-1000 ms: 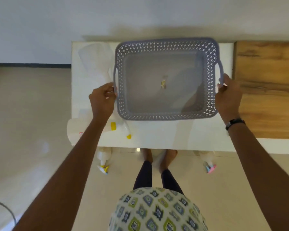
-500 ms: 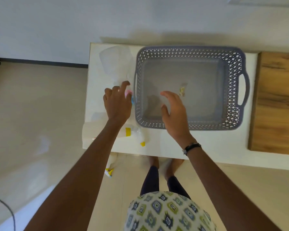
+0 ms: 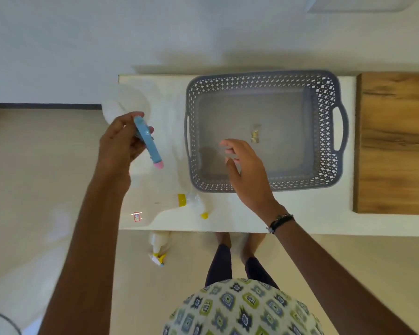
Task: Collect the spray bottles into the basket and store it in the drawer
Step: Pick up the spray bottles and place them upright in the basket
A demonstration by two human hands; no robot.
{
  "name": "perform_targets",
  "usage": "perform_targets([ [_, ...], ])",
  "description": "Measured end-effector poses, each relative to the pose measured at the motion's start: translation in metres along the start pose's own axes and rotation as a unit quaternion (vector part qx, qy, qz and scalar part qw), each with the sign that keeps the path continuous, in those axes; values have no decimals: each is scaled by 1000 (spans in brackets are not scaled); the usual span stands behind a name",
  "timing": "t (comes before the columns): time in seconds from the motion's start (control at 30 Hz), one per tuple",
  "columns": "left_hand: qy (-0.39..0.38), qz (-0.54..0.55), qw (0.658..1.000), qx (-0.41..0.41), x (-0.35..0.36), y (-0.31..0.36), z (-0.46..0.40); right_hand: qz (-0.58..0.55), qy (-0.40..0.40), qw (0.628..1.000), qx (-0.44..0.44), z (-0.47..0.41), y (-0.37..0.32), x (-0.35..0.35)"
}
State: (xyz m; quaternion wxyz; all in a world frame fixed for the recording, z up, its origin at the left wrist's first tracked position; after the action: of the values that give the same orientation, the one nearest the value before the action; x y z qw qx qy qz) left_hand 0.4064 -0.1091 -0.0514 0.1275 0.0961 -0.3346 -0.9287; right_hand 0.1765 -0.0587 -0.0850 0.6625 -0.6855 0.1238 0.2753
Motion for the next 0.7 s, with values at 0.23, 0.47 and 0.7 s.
perform_targets([
  [0.23, -173, 90, 975, -102, 40, 30, 50, 46, 13, 996, -72, -21, -14, -18],
  [0.47, -243, 54, 963, -101, 99, 36, 77, 41, 24, 993, -108, -32, -1, -48],
  [0.7, -240, 6, 961, -135, 175, 11, 94, 33, 127, 985, -112, -17, 27, -78],
])
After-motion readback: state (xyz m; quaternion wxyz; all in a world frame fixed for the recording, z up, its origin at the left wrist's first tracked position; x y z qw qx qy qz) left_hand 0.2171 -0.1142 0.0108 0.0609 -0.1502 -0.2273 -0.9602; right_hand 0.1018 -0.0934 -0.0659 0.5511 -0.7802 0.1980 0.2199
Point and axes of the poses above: each hand's wrist, its own z-axis away from the middle knuckle, its own x-axis out of the palm, y = z × x, the point moved 1 cm from there along -z, towards the middle knuckle, and after that the axes turned 12 degrees about -x, right-handed, at the moved point
